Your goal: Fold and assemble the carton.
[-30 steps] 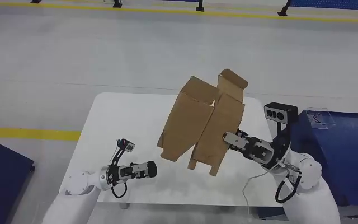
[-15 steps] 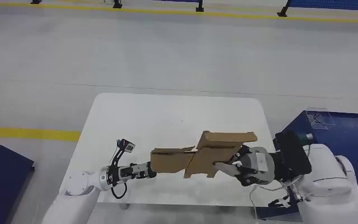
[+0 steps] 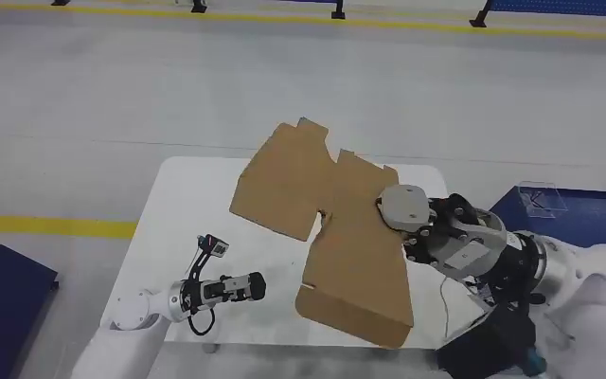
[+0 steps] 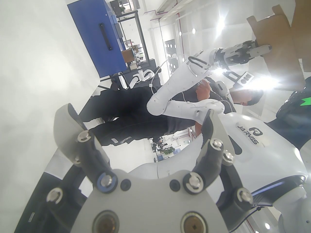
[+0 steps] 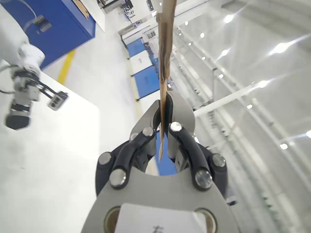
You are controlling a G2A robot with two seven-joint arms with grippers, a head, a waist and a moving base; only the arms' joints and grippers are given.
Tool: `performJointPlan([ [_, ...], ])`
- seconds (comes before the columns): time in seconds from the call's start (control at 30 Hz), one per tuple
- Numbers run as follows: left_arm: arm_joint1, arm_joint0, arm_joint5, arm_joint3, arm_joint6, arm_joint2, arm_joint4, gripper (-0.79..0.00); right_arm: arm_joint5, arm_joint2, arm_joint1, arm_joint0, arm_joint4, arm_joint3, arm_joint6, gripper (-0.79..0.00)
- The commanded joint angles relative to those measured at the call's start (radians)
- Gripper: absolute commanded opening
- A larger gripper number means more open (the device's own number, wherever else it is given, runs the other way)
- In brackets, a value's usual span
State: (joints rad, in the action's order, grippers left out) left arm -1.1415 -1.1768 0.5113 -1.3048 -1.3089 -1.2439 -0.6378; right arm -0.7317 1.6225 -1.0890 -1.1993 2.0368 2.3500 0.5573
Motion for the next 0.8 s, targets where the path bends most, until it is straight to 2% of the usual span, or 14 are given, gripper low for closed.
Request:
performJointPlan([
  [0.0, 0.0, 0.0, 0.0, 0.0, 0.0, 0.0, 0.0, 0.0, 0.226, -0.004, 0.011, -0.113, 0.328, 0.0, 0.245, -0.785],
  [0.07, 0.0, 0.0, 0.0, 0.0, 0.0, 0.0, 0.0, 0.0, 0.354, 0.017, 0.017, -0.179, 0.415, 0.0, 0.318, -0.785],
  [0.2, 0.0, 0.0, 0.0, 0.0, 0.0, 0.0, 0.0, 0.0, 0.54, 0.042, 0.027, -0.247, 0.563, -0.003, 0.417, -0.785],
  [0.3, 0.0, 0.0, 0.0, 0.0, 0.0, 0.0, 0.0, 0.0, 0.603, 0.049, 0.032, -0.275, 0.61, -0.011, 0.436, -0.785],
  [0.37, 0.0, 0.0, 0.0, 0.0, 0.0, 0.0, 0.0, 0.0, 0.597, 0.055, 0.034, -0.278, 0.59, -0.015, 0.434, -0.785],
  [0.5, 0.0, 0.0, 0.0, 0.0, 0.0, 0.0, 0.0, 0.0, 0.463, 0.087, 0.031, -0.242, 0.35, -0.035, 0.358, -0.785],
  [0.63, 0.0, 0.0, 0.0, 0.0, 0.0, 0.0, 0.0, 0.0, 0.209, 0.124, 0.031, -0.185, 0.019, -0.072, 0.27, -0.785],
  [0.77, 0.0, 0.0, 0.0, 0.0, 0.0, 0.0, 0.0, 0.0, -0.042, 0.16, 0.031, -0.123, -0.393, -0.137, 0.084, -0.785],
])
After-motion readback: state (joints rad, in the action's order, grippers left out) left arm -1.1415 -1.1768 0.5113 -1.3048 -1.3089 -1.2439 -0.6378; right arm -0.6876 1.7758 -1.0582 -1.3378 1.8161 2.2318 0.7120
